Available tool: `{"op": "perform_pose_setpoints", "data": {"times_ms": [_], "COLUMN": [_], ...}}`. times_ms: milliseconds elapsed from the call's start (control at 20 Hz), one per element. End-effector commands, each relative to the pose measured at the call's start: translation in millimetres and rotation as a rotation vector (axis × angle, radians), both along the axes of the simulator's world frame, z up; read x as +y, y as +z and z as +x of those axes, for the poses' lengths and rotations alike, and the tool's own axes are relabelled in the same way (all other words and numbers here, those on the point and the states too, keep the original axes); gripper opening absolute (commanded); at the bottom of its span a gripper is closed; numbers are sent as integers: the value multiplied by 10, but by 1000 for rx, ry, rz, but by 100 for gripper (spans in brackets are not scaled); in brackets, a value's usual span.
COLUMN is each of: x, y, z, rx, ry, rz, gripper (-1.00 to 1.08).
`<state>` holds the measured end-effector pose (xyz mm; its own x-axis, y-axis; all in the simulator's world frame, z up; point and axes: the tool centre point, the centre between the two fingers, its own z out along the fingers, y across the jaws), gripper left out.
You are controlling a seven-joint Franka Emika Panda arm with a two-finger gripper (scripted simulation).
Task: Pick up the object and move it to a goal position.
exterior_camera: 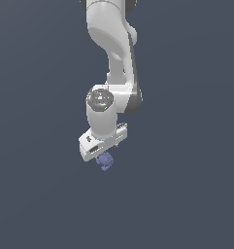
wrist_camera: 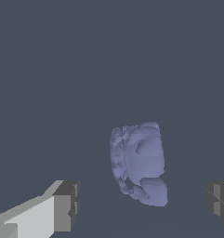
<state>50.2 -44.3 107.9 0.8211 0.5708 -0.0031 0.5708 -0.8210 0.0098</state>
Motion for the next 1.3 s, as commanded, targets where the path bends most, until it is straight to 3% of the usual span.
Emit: {"op": "perform_pose_setpoints", "data": {"times_ms": [0, 750, 1250], "x": [-23, -70, -69], "y": [-49, -175, -610], "z": [27, 67, 56], "rx": [1, 4, 4], "ry": [42, 112, 116], "rz": [3, 9, 10], "gripper": [100, 100, 100]}}
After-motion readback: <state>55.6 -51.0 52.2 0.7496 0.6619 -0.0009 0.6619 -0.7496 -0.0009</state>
